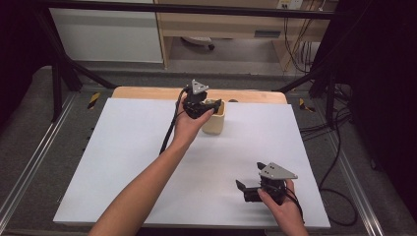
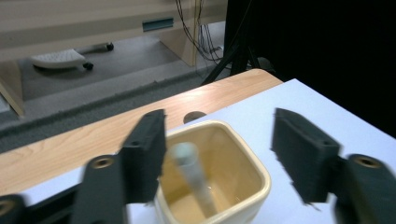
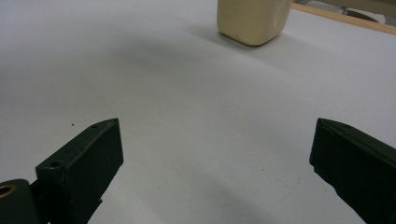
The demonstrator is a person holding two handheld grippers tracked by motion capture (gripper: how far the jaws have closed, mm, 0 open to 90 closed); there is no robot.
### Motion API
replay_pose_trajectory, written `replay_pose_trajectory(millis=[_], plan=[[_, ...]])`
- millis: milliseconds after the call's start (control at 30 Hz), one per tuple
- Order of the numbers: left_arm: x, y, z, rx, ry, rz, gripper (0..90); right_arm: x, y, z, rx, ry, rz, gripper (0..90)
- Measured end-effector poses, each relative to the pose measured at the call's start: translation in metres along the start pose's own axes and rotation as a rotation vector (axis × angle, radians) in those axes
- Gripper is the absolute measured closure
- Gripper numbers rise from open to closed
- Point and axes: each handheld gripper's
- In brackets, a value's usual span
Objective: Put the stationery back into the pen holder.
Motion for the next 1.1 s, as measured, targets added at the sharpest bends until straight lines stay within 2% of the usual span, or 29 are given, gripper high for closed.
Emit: replay_pose_trajectory(millis=[67, 133, 200, 333, 467, 567, 700, 833, 933, 1100], plan=[[0.0, -0.002, 0.005, 0.001, 0.006, 0.011, 26.0, 0.0, 0.0, 0.0, 0.001, -0.001, 0.001, 3.2], [0.0, -0.003, 0.01, -0.025, 0.006, 0.013, 14.3, 0.0, 0.0, 0.0, 0.002, -0.001, 0.002, 3.2], [0.003, -0.006, 0.015, -0.017, 0.011, 0.028, 7.0, 0.0, 0.0, 0.0, 0.002, 0.0, 0.002, 3.3], [0.006, -0.011, 0.026, -0.022, 0.011, 0.032, 5.8, 0.0, 0.001, 0.0, 0.004, -0.002, 0.005, 3.2], [0.011, -0.017, 0.037, 0.001, 0.017, 0.049, 6.4, 0.0, 0.0, 0.0, -0.001, -0.005, 0.007, 3.2], [0.015, -0.023, 0.047, 0.005, 0.013, 0.034, 7.1, 0.0, 0.001, 0.0, 0.001, -0.003, 0.01, 3.2], [0.023, -0.031, 0.06, 0.004, 0.015, 0.033, 7.1, 0.0, 0.003, 0.0, 0.003, -0.003, 0.005, 3.1], [0.029, -0.039, 0.073, 0.001, 0.026, 0.049, 6.5, 0.001, 0.003, -0.001, 0.006, -0.005, 0.013, 3.1], [0.034, -0.045, 0.081, 0.012, 0.016, 0.068, 4.7, 0.001, 0.003, -0.001, 0.007, -0.007, 0.011, 3.1], [0.043, -0.049, 0.095, 0.009, 0.01, 0.065, 4.8, 0.001, 0.005, 0.001, 0.011, -0.007, 0.006, 3.1]])
Point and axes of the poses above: each handheld gripper's, and its own axes: z roughly backward along the jaws, x roughly out of its underside, y roughly to its right, and after that the axes turned 3 degrees about z, right-handed
